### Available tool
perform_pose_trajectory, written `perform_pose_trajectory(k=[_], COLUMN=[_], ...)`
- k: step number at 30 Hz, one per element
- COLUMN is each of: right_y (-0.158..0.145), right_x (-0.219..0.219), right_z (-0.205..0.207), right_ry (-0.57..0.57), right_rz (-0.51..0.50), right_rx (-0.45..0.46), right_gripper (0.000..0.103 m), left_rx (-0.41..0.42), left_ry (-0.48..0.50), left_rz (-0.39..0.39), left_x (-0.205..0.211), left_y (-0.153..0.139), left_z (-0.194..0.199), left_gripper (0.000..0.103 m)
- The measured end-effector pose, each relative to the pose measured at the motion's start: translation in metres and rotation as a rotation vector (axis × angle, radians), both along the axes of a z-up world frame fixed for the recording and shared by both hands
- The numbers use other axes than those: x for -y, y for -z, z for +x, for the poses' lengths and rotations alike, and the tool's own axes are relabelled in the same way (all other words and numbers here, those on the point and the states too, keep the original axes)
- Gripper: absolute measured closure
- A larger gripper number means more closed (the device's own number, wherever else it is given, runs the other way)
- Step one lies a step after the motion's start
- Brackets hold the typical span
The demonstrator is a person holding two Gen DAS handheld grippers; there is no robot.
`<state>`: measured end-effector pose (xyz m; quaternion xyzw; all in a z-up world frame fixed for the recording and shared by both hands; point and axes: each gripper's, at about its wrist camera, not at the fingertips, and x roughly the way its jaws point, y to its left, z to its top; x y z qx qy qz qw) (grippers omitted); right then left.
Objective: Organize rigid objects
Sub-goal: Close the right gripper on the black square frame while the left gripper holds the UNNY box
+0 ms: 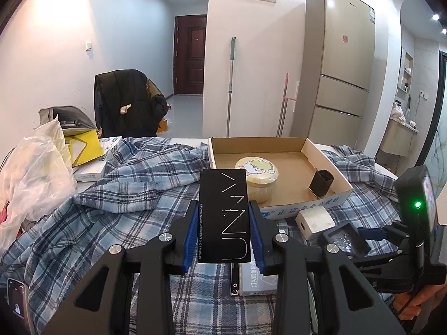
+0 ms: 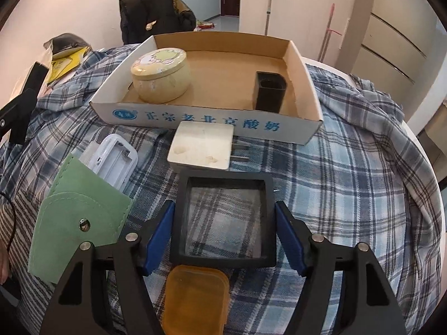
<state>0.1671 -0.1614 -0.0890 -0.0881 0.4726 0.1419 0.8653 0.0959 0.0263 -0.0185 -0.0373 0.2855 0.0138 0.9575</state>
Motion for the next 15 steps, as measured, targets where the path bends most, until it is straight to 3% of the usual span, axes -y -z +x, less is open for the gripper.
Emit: perform_pose_trajectory(k=[6,15], right_y=[-0.033,-0.099], right_x=[0.018,0.037], right_z=[-0.007,0.004], right_ry=[0.023,0.057], right_rz=[0.017,0.052], right_rx=[0.06,0.18], right_gripper=[0.034,0.034], left_rx=[0.008,0.04], left_ry=[-0.009,0.016], left_rz=[-0.021,-0.025], left_x=[-0.006,-0.001], left_y=[-0.007,-0.051], left_z=[-0.003,-0.004], left_gripper=[0.067,0.067])
